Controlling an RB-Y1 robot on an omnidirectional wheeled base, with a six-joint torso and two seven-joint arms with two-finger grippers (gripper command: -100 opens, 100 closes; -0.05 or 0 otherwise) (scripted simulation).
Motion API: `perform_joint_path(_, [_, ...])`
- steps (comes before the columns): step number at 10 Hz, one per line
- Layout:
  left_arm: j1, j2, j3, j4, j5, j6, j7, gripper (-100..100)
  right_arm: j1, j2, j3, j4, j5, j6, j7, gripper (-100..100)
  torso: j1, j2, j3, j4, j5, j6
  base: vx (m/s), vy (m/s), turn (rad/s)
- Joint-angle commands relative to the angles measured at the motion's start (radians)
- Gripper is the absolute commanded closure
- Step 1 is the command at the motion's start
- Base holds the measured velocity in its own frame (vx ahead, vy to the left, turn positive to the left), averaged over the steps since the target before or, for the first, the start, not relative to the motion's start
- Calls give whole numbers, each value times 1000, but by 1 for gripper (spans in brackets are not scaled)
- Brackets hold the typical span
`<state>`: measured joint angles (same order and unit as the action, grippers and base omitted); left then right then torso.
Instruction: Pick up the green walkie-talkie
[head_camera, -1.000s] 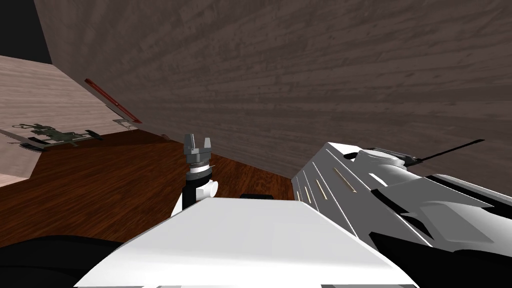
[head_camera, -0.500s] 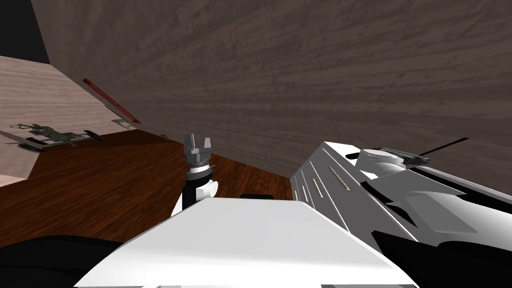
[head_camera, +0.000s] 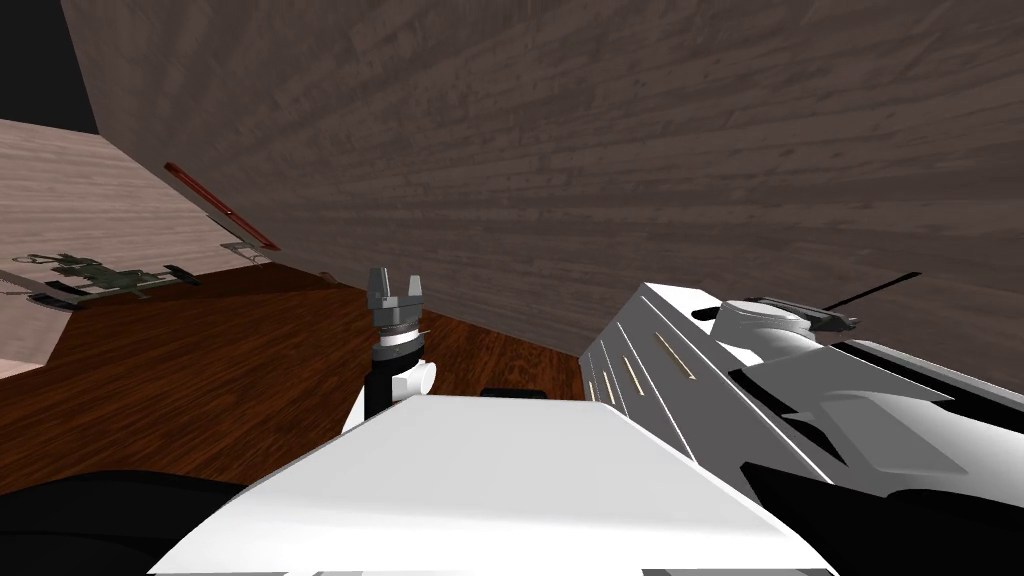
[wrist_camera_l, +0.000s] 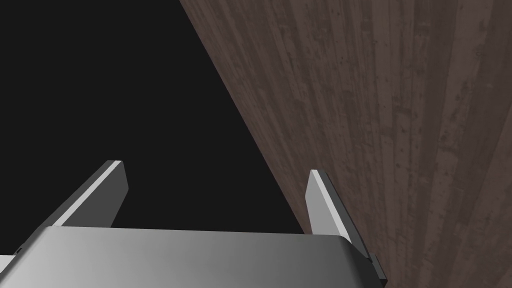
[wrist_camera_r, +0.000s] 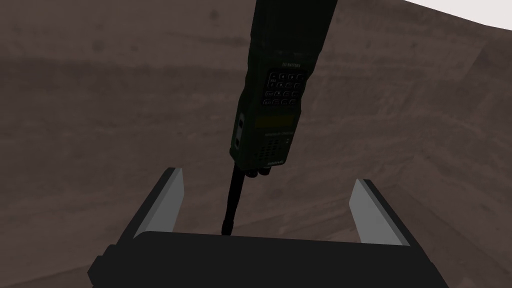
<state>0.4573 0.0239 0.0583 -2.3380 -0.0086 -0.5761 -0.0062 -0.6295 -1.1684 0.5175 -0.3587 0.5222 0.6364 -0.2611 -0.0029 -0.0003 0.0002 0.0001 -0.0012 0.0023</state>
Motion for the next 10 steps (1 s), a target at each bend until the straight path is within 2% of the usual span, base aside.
perform_joint_path(1, [0,0,0,0,0,0,0,0,39,-6,-50,-30,2,-10,15,-100,0,0,0,0,0,0,95,18,-67])
perform_joint_path(2, [0,0,0,0,0,0,0,0,91,-8,-88,-72,19,-31,35,-100,1,-1,-1,0,0,0,132,27,-111])
perform_joint_path(3, [0,0,0,0,0,0,0,0,96,-8,-129,-72,19,-31,35,-100,1,-4,-2,-1,0,0,116,18,-59])
perform_joint_path(4, [0,0,0,0,0,0,0,0,153,-10,-161,-114,37,-53,56,-100,1,-4,-3,-1,0,-1,105,13,-70])
perform_joint_path(6, [0,0,0,0,0,0,0,0,154,-10,-216,-114,37,-53,56,-100,1,-2,-2,-1,0,-1,65,15,-33])
perform_joint_path(7, [0,0,0,0,0,0,0,0,210,-12,-253,-156,55,-75,77,-100,0,0,0,0,0,-1,93,6,-98])
perform_joint_path(9, [0,0,0,0,0,0,0,0,212,-12,-296,-156,55,-75,77,-100,1,-2,-1,-1,0,-1,66,20,-28])
perform_joint_path(10, [0,0,0,0,0,0,0,0,258,-14,-332,-198,72,-96,97,-100,1,0,0,0,0,-1,69,28,-96])
